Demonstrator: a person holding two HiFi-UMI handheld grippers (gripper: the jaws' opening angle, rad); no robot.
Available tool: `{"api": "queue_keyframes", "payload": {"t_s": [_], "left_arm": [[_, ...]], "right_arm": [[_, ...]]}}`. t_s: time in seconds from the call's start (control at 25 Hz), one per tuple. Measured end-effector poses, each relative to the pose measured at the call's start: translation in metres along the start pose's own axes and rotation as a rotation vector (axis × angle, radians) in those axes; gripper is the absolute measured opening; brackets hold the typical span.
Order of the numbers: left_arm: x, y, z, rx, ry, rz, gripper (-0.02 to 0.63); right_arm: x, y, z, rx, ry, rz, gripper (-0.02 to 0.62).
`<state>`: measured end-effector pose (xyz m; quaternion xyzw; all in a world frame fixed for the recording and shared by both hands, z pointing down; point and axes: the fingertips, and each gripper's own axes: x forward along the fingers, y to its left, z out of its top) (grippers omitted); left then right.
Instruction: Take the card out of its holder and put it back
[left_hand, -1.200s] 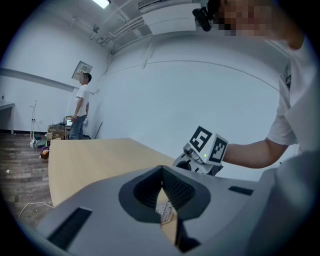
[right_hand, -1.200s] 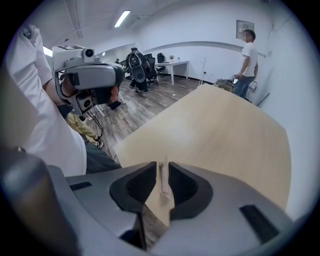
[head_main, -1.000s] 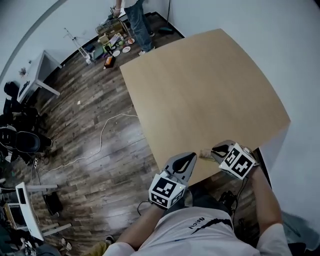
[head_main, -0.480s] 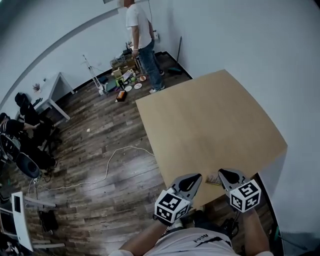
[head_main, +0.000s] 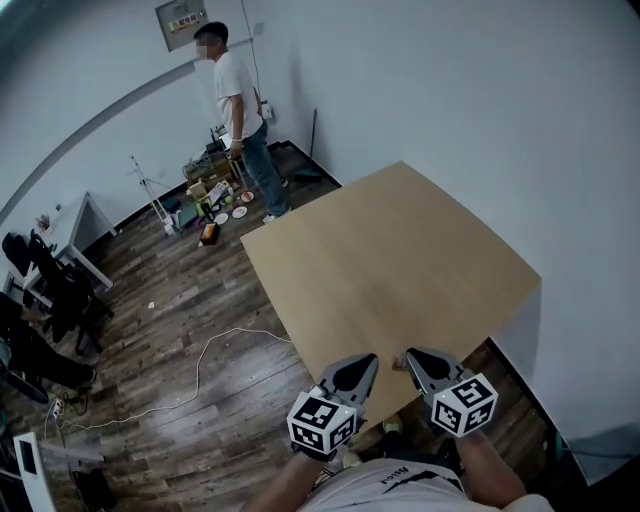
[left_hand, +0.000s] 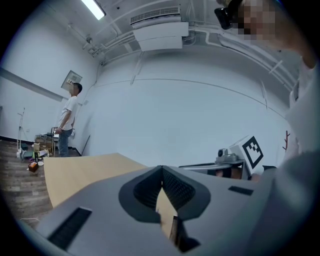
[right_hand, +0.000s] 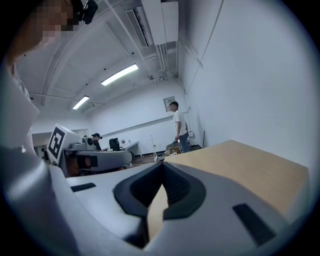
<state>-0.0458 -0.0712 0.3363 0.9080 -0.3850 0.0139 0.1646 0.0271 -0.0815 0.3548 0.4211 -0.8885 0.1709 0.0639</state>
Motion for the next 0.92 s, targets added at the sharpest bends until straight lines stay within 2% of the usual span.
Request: {"api": "queue_keyframes", "payload": {"t_s": [0.16, 0.44, 0.92], "left_arm": [[-0.008, -0.008, 0.002, 0.010, -0.009, -0.011, 0.012], [-0.020, -0.011, -0.014, -0.003, -0.001, -0.015, 0.012], [-0.029, -0.011, -0.022, -0.003, 0.003, -0.017, 0.012]], "right_arm": [[-0.008, 0.011, 0.004, 0.008, -0.027, -0.015, 0.014], [-0.015, 0.021, -0.014, 0.020, -0.016, -0.031, 0.014], [-0.017, 0.030, -0.017, 0.002, -0.026, -0.037, 0.014]]}}
